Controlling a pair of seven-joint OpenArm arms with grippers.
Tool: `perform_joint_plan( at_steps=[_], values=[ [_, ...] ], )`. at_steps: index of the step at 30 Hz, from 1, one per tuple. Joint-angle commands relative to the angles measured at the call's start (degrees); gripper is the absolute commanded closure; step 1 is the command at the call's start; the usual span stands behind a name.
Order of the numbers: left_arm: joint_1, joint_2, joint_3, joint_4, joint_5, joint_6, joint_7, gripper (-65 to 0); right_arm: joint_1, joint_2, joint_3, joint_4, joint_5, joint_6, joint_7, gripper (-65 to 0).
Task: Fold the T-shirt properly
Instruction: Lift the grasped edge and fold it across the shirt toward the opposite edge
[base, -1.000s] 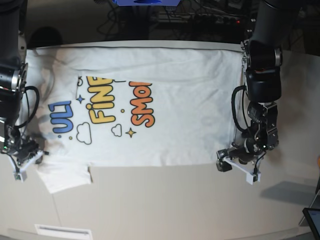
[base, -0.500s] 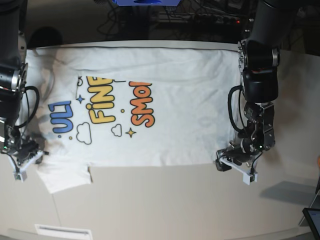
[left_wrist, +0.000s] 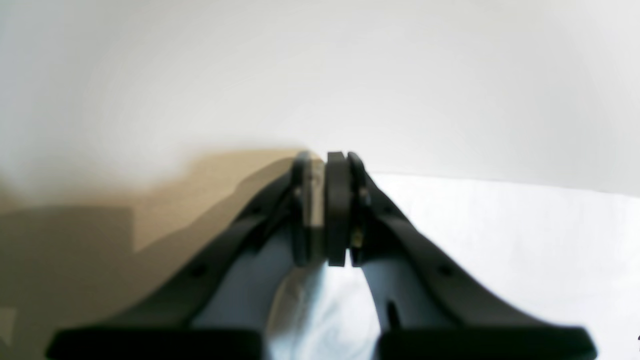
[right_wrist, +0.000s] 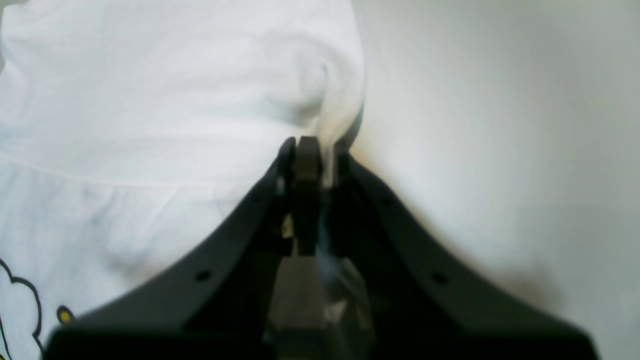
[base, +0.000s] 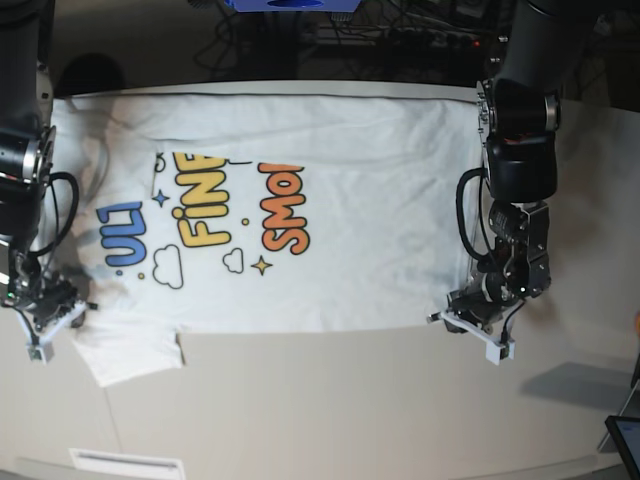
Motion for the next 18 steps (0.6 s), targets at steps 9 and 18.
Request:
perform_joint_plan(
  at_steps=[9,18],
  values=[
    [-1.1,-0.09,0.06,0.64,0.52,0.3,2.49,0.0,1.42,1.03,-0.12,0.79,-0.16,0.0,-0.13,0.0],
    [-0.49,0.08,0.14,6.53,0.52,0.39,3.81,0.0,1.42,0.85,0.06,0.88,-0.16,0.18,3.39,0.0]
  ],
)
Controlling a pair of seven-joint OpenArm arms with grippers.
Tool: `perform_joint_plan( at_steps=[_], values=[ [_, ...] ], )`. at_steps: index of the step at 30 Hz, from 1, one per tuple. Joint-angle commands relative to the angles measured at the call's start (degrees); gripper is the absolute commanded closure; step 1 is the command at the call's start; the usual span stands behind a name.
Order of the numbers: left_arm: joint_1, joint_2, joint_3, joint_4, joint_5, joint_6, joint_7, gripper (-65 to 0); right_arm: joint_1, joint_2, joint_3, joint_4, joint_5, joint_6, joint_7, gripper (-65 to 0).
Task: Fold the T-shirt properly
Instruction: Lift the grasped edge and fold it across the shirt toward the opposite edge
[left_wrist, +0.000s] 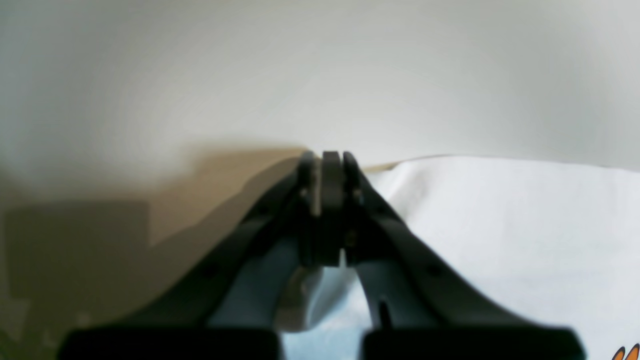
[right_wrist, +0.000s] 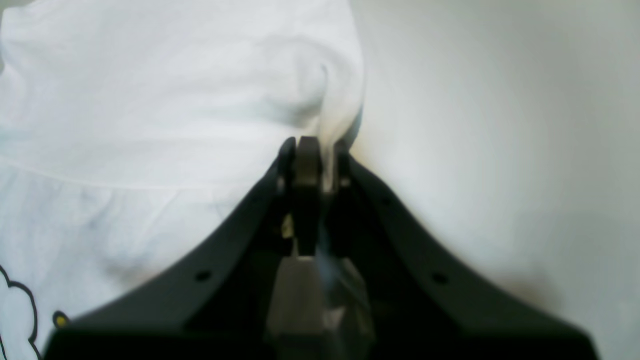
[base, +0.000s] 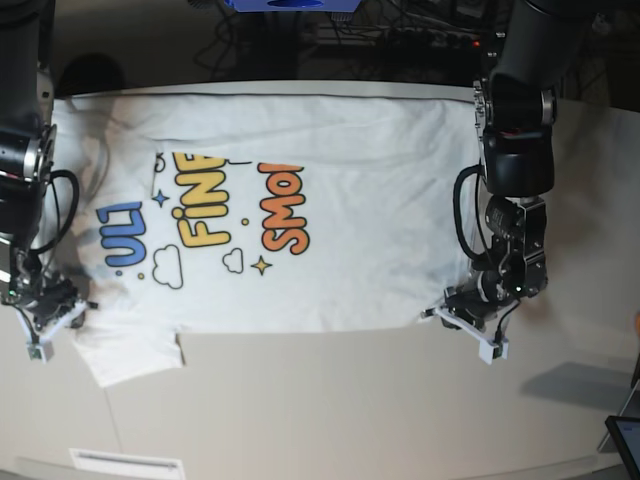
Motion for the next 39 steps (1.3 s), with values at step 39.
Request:
perform_joint_plan(
  at_steps=[39],
  values=[
    [16.8,-0.59,-3.64,34.45,-0.84,0.33,0.01,0.0,-11.6,0.32,7.95,21.75,0.32,-0.08,2.35,0.0]
  ],
)
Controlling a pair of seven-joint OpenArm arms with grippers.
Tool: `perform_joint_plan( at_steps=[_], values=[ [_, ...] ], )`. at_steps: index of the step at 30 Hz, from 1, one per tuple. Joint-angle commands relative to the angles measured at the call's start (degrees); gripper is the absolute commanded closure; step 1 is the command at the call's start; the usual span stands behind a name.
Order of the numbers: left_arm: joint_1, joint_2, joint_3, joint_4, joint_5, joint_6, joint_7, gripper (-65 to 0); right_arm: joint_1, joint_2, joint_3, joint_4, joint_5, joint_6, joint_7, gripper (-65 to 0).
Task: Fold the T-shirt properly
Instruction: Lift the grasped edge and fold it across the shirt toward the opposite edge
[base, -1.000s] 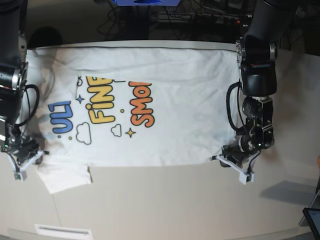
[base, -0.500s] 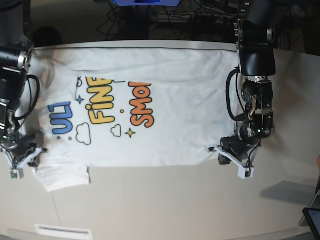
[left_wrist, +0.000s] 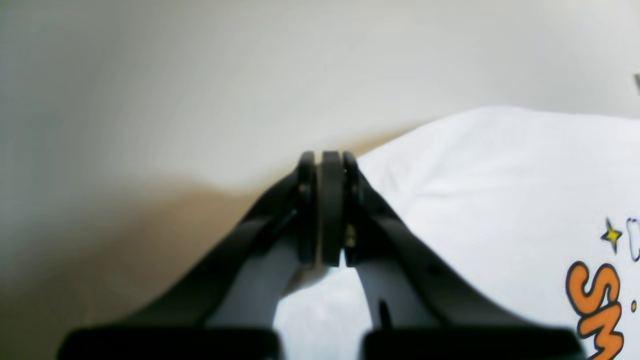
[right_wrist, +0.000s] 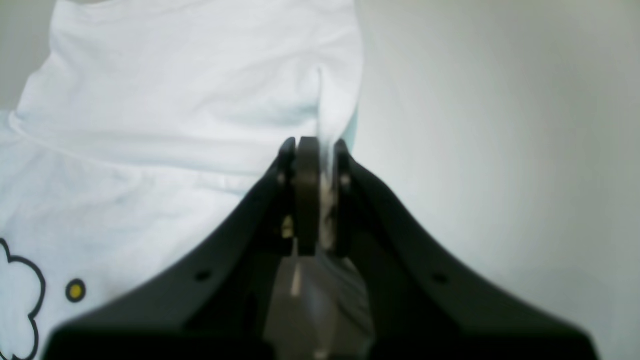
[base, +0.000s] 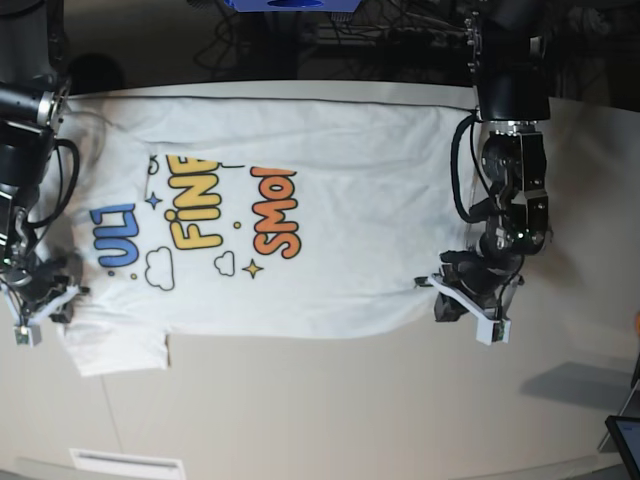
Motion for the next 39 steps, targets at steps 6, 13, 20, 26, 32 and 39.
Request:
perform_joint_plan(
  at_steps=[6,13,20,26,32,39],
  values=[
    [0.15,-0.53,-5.74,6.83,-0.14,0.17,5.25,0.0,1.63,1.24,0.41,1.14,0.45,0.29,1.45,0.0],
    [2.35,-0.97,-5.83,9.82,0.21,0.17,5.25,0.0,1.63,0.89,0.41,1.14,0.62,0.29,1.45,0.0],
    [3.22,-0.97,-5.83,9.9,0.21,0.17,5.25,0.0,-0.83,0.89,0.41,5.45,0.62,0.29,1.63,0.0],
    [3.05,-0.97,-5.83,9.82,0.21,0.17,5.25,0.0,-3.38,0.8,0.5,11.08,0.71,0.11,1.45,0.0],
    [3.05,-0.97,-5.83,10.34,0.21,0.17,5.16,0.0,-5.49,0.8,0.59,13.98,0.71,0.11,1.45,0.0],
    [3.66,-0.97,-5.83,14.04,0.21,0.17,5.25,0.0,-6.37,0.8,4.63,14.77,0.71,0.38,0.92,0.0]
  ],
)
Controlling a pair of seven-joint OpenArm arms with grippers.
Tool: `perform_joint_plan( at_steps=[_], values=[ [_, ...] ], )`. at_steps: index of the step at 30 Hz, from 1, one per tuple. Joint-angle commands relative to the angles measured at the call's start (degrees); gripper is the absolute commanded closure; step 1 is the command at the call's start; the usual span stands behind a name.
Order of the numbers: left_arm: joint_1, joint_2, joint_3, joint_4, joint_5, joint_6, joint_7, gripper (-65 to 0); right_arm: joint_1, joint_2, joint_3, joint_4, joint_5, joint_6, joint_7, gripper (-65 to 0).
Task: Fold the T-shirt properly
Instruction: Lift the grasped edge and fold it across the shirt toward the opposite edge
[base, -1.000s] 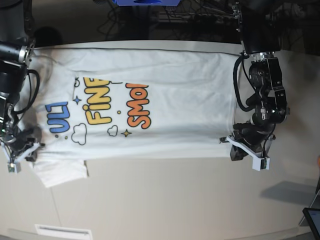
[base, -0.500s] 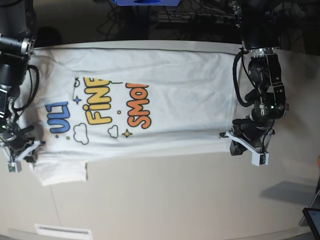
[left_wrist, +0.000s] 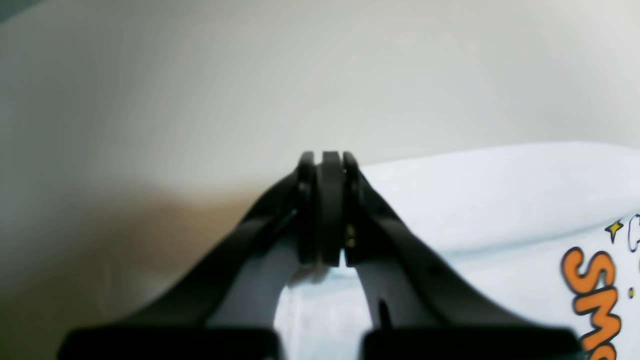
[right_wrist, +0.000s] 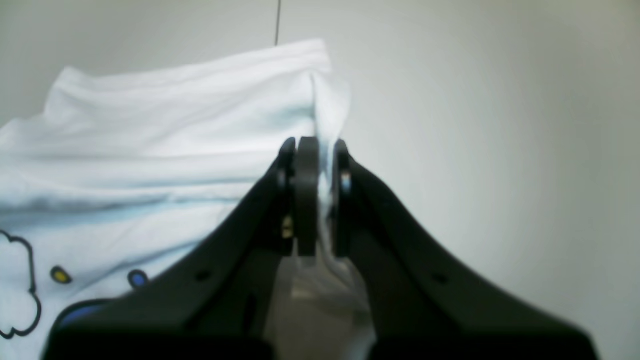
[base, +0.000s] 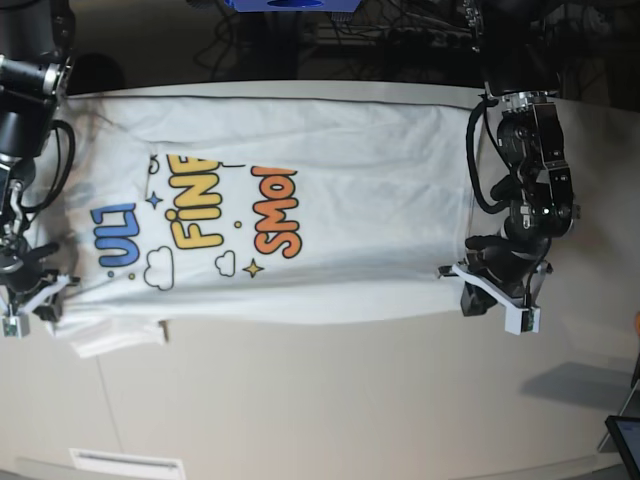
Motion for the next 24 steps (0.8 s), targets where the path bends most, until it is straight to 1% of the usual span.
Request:
perform_joint_plan(
  at_steps=[1,4,7,11,18,24],
  values=[
    [-1.19,-0.75,-0.32,1.32,-0.4,0.13,-1.31,0.0,1.54,1.15,0.32,1.2,0.6,-0.06,0.44,0.0],
    [-1.19,-0.75,0.12,1.4,-0.4,0.13,-1.05,0.0,1.54,1.24,0.32,2.25,0.6,-0.06,-1.23,0.0],
    [-1.1,-0.66,0.21,1.49,-0.4,0.13,1.33,0.0,0.31,1.15,0.32,5.42,0.6,-0.06,-2.46,0.0],
    [-1.1,-0.66,0.21,1.49,-0.4,0.13,1.5,0.0,-0.57,1.15,0.32,8.85,0.6,-0.06,-5.89,0.0],
    [0.48,-0.66,0.38,2.64,-0.4,0.13,1.68,0.0,-0.83,1.15,0.41,11.13,0.6,-0.06,-10.99,0.0],
    [2.33,-1.01,-0.06,4.04,-0.31,0.13,1.68,0.0,-1.27,1.15,0.41,11.13,0.43,-0.15,-11.6,0.0]
  ],
)
